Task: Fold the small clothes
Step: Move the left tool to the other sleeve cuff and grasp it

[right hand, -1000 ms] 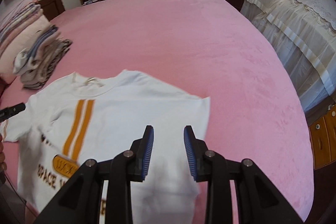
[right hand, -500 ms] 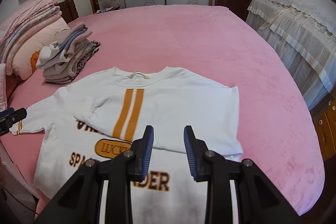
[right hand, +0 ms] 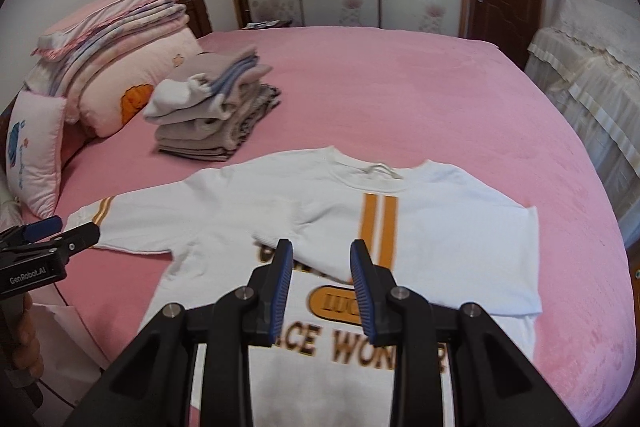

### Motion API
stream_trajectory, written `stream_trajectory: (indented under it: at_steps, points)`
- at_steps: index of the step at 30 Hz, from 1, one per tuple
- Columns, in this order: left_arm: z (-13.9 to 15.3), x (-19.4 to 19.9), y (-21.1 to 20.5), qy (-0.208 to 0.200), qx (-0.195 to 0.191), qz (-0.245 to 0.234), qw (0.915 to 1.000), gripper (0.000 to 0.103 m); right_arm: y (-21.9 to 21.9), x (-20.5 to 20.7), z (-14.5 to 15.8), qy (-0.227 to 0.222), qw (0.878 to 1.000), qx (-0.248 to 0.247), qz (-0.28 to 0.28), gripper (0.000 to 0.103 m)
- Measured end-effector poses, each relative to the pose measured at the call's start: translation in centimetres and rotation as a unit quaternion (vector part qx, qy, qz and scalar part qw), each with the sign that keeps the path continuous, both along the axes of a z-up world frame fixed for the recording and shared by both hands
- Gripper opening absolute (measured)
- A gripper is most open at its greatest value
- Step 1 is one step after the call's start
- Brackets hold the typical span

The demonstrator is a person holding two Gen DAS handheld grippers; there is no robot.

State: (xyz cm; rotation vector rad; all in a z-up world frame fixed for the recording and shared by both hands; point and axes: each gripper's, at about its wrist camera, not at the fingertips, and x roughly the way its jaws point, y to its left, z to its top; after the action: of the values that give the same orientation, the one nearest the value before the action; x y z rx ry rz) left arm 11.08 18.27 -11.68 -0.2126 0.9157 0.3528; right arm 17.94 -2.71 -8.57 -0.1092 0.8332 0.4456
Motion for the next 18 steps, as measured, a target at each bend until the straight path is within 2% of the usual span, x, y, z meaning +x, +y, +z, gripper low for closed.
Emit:
stream_trajectory:
  at_steps: [4,7,11,14,18]
  points:
    - [0.7,-0.8,1.9,0.0,0.018,0.017,0.9997,0.091,2.9,-0.5,0.5,-0.002,1.0,0.001,0.026,0.03]
    - [0.8,-1.4,4.3,0.002,0.0,0.041,0.9991,0.091,5.1,-0.8,1.0,-0.008,0.999,0.007,0.049,0.03]
    - [-0.5,-2.0,8.8,0.025,-0.024,0.081,0.9961,0.091,8.8,-0.7,1.4,-0.019,0.996,0.002,0.082,0.03]
    - [-1.9,-2.9,13.4,0.034,-0.052,0.129,0.9897,0.091,11.6,-0.2,1.0,-0.016,0.994,0.003,0.108,0.03]
    - [-3.8,-4.5,19.3,0.033,-0.086,0.209,0.9736,0.091,15.4,0.6,0.0,0.003,0.99,0.005,0.138,0.03]
